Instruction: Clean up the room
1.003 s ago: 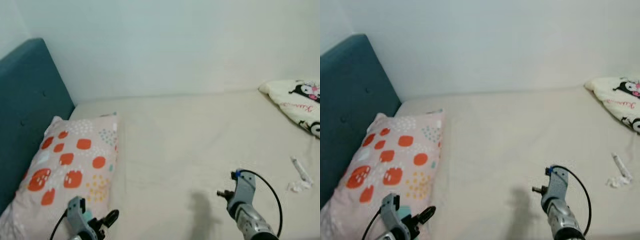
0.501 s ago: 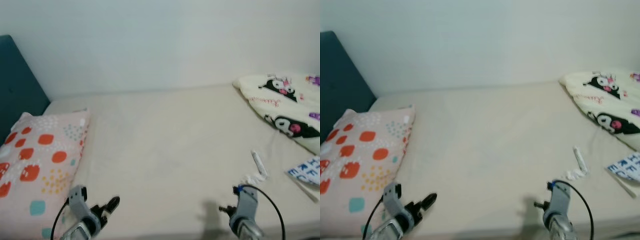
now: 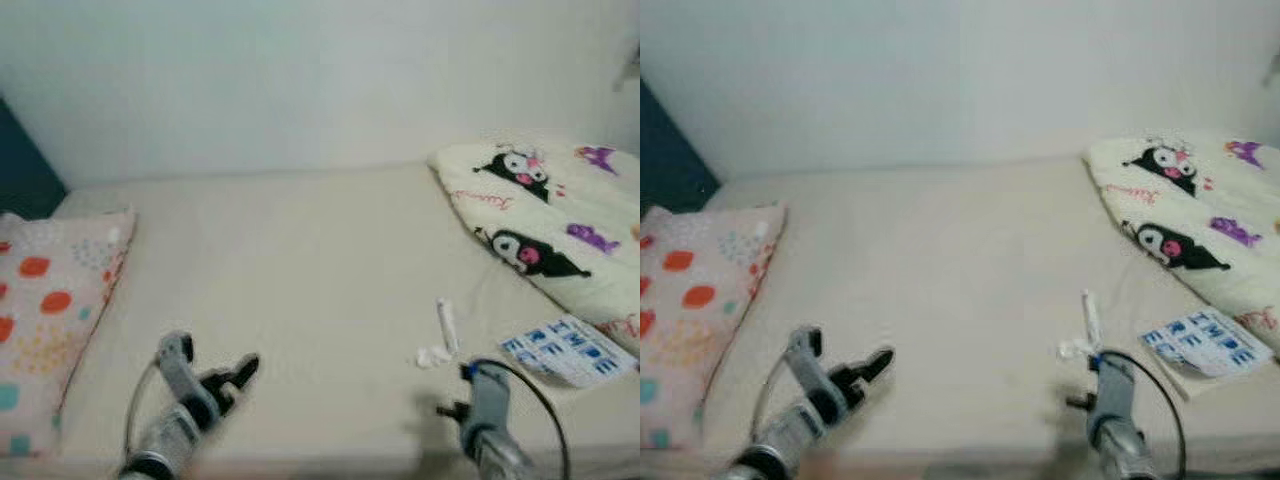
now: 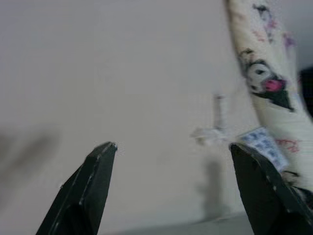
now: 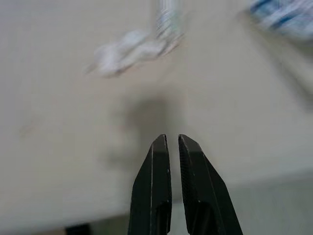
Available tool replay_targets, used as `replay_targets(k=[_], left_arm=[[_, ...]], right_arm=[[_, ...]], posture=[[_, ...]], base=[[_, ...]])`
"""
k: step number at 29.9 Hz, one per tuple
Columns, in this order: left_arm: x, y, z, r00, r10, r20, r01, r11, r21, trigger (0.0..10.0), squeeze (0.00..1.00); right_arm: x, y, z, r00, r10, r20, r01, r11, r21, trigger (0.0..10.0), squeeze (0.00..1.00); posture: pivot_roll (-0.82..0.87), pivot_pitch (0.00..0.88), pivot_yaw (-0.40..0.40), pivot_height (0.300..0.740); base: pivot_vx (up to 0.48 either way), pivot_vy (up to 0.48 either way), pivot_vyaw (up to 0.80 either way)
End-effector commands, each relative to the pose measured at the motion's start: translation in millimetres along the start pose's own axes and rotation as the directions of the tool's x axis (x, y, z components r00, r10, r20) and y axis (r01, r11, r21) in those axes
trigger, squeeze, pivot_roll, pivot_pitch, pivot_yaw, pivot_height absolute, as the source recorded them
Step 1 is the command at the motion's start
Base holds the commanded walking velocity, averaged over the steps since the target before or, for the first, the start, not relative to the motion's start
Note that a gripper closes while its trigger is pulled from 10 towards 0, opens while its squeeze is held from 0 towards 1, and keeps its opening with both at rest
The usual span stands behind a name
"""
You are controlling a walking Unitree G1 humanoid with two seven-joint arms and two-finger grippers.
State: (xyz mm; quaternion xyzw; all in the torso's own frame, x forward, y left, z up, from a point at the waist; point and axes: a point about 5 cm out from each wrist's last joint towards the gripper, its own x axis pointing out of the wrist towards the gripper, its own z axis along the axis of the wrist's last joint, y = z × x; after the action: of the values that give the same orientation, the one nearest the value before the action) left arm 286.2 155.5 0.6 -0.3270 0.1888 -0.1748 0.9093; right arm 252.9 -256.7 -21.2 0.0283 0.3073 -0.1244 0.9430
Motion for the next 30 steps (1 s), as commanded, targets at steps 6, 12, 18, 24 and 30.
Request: replay_targets(k=[6, 12, 18, 24, 30], left_arm=[[4.2, -4.5, 9, 0.999, -0.035, 0.02, 0.034, 0.998, 0.047, 10.0, 0.0], [11.8, -11.4, 13, 0.999, -0.033, 0.018, 0.031, 0.996, 0.084, 10.0, 0.0], [14.5, -14.6, 19, 0.998, -0.057, 0.039, 0.053, 0.994, 0.092, 10.0, 0.0], [15.5, -14.4, 20, 0.999, -0.039, 0.024, 0.035, 0.991, 0.126, 10.0, 0.0], [15.7, -12.7, 15, 1.0, 0.017, 0.011, -0.019, 0.989, 0.15, 10.0, 0.0]], right_arm=[[2.8, -0.2, 11, 0.998, -0.048, 0.028, 0.047, 0.999, 0.026, 10.0, 0.0], [4.2, 9.4, 41, 0.977, 0.056, 0.206, -0.078, 0.992, 0.101, 10.0, 1.0], [5.0, 17.4, 54, 0.961, 0.098, 0.258, -0.123, 0.989, 0.081, 10.0, 1.0], [4.8, 27.4, 74, 0.932, 0.161, 0.326, -0.184, 0.982, 0.041, 10.0, 1.0], [6.2, 32.3, 90, 0.926, 0.169, 0.338, -0.18, 0.984, 0.001, 10.0, 1.0]], posture=[[-0.07, 0.107, 0.06, 0.74], [-0.08, 0.109, 0.061, 0.74], [-0.08, 0.112, 0.058, 0.74], [-0.08, 0.111, 0.058, 0.74], [-0.09, 0.11, 0.056, 0.74]], base=[[0.0, -0.48, 0.0], [0.0, -0.08, 0.0], [0.0, 0.0, 0.0], [0.0, 0.0, 0.0], [0.0, 0.0, 0.0]])
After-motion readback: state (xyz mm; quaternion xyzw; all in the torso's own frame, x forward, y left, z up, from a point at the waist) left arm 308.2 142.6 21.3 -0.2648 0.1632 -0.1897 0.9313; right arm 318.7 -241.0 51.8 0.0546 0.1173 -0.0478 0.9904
